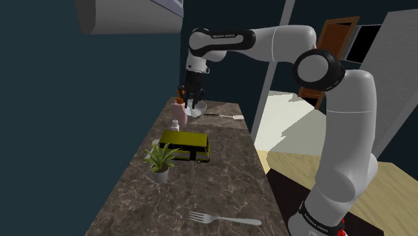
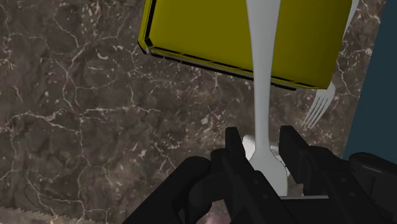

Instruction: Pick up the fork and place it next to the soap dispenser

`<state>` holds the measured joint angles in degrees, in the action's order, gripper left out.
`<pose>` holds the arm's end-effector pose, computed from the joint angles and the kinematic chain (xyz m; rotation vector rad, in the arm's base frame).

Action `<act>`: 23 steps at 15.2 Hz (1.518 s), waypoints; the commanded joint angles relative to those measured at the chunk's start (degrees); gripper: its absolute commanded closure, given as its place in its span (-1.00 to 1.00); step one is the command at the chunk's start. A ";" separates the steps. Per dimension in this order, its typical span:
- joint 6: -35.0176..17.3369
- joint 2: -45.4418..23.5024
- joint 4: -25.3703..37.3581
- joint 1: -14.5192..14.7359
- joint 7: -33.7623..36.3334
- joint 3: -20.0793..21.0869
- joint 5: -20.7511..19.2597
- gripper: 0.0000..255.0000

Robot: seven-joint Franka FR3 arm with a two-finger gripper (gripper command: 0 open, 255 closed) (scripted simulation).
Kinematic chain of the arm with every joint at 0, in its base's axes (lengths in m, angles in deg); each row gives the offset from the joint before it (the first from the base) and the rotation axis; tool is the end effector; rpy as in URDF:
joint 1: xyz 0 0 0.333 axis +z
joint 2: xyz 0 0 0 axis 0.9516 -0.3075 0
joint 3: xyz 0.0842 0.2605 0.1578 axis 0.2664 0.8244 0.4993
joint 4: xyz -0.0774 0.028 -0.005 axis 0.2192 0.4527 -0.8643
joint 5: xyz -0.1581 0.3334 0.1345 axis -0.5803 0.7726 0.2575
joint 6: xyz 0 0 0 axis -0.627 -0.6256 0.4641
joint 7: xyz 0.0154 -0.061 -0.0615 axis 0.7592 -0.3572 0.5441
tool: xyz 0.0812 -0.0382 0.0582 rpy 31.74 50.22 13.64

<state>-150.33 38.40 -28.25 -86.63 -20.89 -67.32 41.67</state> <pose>0.6576 0.0265 0.4920 -2.8107 0.8620 0.2573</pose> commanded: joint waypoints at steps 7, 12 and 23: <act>-5.75 -0.41 -5.40 -0.09 -0.95 -0.14 0.01 1.00; -9.25 -1.05 -8.32 -0.09 -1.51 -0.25 -0.07 1.00; -16.54 -3.51 -13.32 0.11 -2.53 -0.57 -0.44 1.00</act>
<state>-166.31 35.10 -41.01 -86.55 -23.31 -67.89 41.25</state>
